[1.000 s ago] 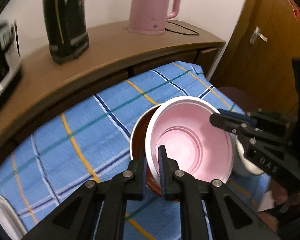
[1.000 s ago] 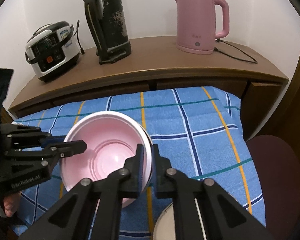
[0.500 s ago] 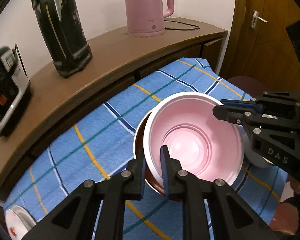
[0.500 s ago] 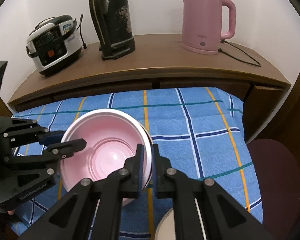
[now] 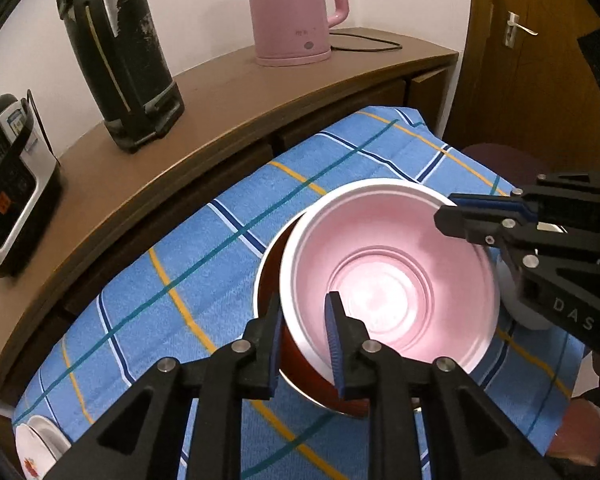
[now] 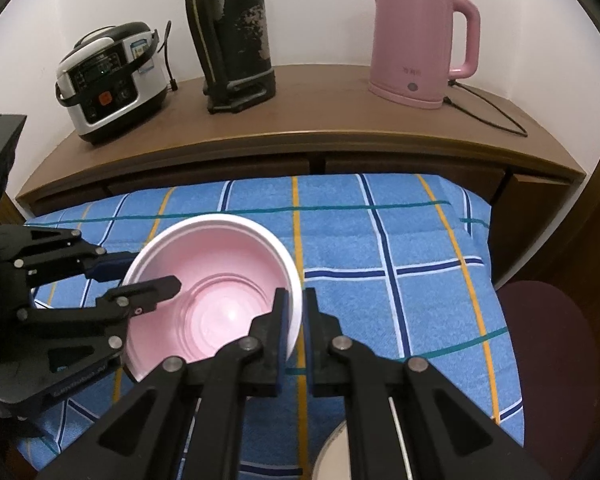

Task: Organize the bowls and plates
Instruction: 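Press the pink bowl down inside the steel bowl, keeping both tools closed, then open both tools off the pink bowl rim and pull them back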

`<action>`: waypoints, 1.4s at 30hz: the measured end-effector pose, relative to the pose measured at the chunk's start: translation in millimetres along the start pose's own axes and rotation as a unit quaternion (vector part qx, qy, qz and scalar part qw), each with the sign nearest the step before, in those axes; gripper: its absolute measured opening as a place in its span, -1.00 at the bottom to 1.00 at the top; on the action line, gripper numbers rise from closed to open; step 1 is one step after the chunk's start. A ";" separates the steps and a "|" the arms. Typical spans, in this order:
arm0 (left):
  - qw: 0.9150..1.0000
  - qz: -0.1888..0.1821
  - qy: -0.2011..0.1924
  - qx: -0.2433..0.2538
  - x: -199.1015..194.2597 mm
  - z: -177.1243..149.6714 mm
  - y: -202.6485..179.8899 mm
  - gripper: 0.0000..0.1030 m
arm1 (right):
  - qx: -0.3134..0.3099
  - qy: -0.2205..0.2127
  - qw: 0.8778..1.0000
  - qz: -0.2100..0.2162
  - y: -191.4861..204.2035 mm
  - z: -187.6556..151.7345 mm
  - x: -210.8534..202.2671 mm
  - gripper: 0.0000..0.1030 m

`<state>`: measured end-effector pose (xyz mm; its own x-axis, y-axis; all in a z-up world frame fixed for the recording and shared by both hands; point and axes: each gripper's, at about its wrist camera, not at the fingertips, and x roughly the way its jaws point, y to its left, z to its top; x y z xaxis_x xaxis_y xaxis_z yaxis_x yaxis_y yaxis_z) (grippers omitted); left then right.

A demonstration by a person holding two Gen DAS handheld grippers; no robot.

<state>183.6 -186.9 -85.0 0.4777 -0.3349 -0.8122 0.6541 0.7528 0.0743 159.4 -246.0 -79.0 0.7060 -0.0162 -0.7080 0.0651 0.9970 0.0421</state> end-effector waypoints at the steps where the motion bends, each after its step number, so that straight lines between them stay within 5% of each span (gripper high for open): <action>1: 1.000 -0.003 0.000 -0.003 -0.3 0.1 0.6 -0.56 | 0.000 0.001 1.000 0.000 -0.4 0.0 0.3 -0.89; 25: 0.999 -0.013 0.009 -0.035 0.1 0.8 12.2 -0.55 | -0.013 -0.003 1.000 0.008 10.7 4.3 4.1 -0.89; 32: 0.999 -0.012 0.007 -0.038 -1.9 0.3 14.2 -0.41 | -0.015 -0.004 1.000 0.016 15.1 5.6 5.1 -0.84; 33: 0.999 -0.011 0.007 -0.038 -2.3 0.6 14.1 -0.41 | -0.010 -0.005 1.000 0.021 14.1 5.3 4.7 -0.79; 36: 0.999 -0.010 0.004 -0.039 -4.8 1.3 15.4 -0.35 | -0.001 -0.016 1.000 0.013 9.3 3.4 -0.1 -0.15; 39: 0.999 -0.007 -0.004 -0.042 -11.3 2.6 18.7 -0.24 | 0.007 -0.024 1.000 0.013 3.6 2.2 -6.8 -0.03; 41: 0.999 0.009 -0.015 -0.046 -18.8 3.6 22.2 0.29 | 0.008 -0.030 1.000 0.007 0.7 1.3 -12.1 0.01; 42: 0.998 0.017 -0.028 -0.049 -24.7 4.3 25.0 0.40 | 0.011 -0.034 0.999 0.006 -1.3 0.4 -15.6 0.04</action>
<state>190.7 -162.2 -60.6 0.5321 -0.3381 -0.7762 0.5780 0.8150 0.0413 148.6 -247.0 -67.8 0.7526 -0.0098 -0.6584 0.0709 0.9953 0.0662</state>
